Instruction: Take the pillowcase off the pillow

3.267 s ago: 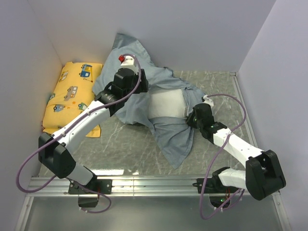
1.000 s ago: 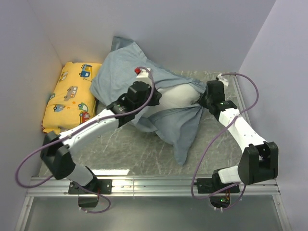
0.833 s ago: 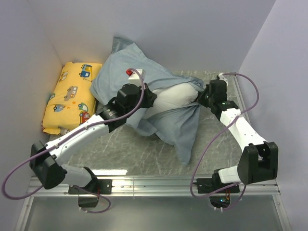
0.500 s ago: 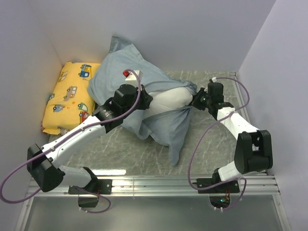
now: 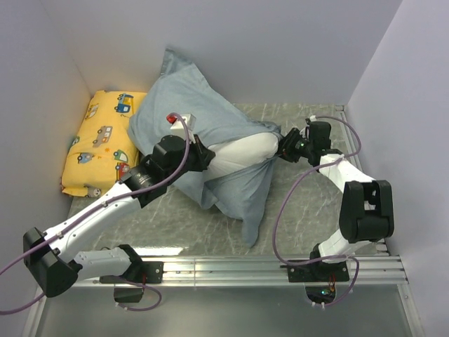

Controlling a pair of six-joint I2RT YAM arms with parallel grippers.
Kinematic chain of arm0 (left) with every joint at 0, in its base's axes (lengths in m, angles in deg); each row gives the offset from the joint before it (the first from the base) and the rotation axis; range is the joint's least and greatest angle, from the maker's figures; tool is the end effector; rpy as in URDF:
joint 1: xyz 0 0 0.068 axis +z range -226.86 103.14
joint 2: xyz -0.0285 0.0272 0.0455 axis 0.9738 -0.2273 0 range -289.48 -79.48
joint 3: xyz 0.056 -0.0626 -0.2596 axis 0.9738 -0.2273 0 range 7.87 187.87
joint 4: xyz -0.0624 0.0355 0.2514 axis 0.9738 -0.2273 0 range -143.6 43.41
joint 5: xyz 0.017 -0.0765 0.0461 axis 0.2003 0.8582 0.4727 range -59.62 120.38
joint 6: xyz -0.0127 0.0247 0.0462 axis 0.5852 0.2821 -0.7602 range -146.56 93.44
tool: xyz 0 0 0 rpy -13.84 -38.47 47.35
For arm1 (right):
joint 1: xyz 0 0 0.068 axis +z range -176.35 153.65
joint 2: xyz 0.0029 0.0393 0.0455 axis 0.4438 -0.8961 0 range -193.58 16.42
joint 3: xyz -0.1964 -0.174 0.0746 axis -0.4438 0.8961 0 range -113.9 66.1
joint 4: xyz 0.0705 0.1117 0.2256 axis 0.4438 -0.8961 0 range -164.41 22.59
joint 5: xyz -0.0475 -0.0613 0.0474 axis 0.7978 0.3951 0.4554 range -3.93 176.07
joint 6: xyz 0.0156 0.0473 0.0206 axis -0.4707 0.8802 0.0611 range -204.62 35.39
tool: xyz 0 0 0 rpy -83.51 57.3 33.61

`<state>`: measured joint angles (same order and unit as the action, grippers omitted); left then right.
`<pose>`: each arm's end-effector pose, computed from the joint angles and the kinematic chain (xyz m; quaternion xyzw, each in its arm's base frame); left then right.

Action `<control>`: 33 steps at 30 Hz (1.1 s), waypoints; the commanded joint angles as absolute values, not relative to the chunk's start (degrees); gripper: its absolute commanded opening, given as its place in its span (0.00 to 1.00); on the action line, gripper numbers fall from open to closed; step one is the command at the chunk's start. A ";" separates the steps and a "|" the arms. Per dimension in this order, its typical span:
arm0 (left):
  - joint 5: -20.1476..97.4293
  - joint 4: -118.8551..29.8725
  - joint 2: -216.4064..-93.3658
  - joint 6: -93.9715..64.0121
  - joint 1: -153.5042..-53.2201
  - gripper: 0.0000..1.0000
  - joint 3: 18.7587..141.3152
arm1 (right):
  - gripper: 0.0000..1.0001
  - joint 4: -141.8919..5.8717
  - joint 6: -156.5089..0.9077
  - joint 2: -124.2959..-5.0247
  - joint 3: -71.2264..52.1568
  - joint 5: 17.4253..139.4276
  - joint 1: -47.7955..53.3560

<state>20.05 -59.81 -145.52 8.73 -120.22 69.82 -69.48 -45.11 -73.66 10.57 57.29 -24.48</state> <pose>0.1975 -0.1776 0.3647 0.0032 0.8039 -0.3180 0.5026 0.3398 0.0283 0.2253 0.1735 0.8552 0.3614 0.3286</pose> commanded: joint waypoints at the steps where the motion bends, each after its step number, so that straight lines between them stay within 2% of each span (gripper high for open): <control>1: 17.02 -56.44 -136.17 9.12 -118.79 0.00 71.94 | 0.39 -64.69 -45.77 -76.83 9.94 67.61 -30.39; 9: 18.33 -58.73 -133.36 9.83 -118.79 0.00 70.01 | 0.52 -64.51 -45.59 -77.53 8.09 65.94 -31.18; 22: 21.86 -54.16 -131.51 10.70 -118.87 0.00 69.04 | 0.63 -62.32 -46.12 -79.74 6.42 57.24 -30.22; 28: 16.85 -45.30 -138.43 12.90 -118.87 0.00 71.32 | 0.64 -63.72 -48.58 -73.16 9.49 61.10 -24.16; 33: 11.50 -39.31 -147.93 14.22 -118.87 0.00 74.66 | 0.73 -68.19 -49.46 -65.07 13.53 67.78 -21.78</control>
